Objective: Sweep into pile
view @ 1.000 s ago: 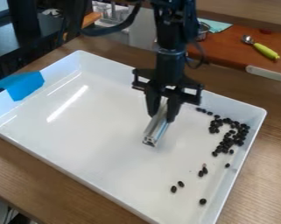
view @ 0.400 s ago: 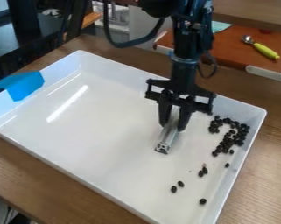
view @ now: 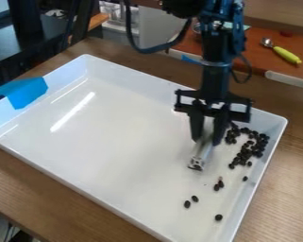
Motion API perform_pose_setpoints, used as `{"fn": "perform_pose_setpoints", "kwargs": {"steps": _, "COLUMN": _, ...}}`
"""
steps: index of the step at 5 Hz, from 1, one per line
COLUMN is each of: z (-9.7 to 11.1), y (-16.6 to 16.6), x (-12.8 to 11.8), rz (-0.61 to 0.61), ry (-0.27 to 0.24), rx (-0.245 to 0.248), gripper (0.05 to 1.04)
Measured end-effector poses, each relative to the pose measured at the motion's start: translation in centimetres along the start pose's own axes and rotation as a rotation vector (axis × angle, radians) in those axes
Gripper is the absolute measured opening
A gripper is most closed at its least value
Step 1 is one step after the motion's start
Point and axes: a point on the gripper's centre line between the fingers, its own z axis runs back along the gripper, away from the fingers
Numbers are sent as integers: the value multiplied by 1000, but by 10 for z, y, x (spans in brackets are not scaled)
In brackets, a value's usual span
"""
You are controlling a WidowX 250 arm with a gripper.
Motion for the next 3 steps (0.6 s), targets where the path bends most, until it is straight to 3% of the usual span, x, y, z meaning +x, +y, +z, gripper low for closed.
{"fn": "perform_pose_setpoints", "kwargs": {"steps": 1, "z": 12, "y": 3, "x": 3, "rz": -24, "ry": 11, "rx": -29, "gripper": 363}}
{"fn": "perform_pose_setpoints", "kwargs": {"steps": 2, "z": 12, "y": 11, "x": 9, "rz": -7, "ry": -35, "rx": -21, "gripper": 363}}
{"fn": "perform_pose_setpoints", "kwargs": {"steps": 3, "z": 18, "y": 25, "x": 0, "rz": 3, "ry": -105, "rx": 57, "gripper": 363}}
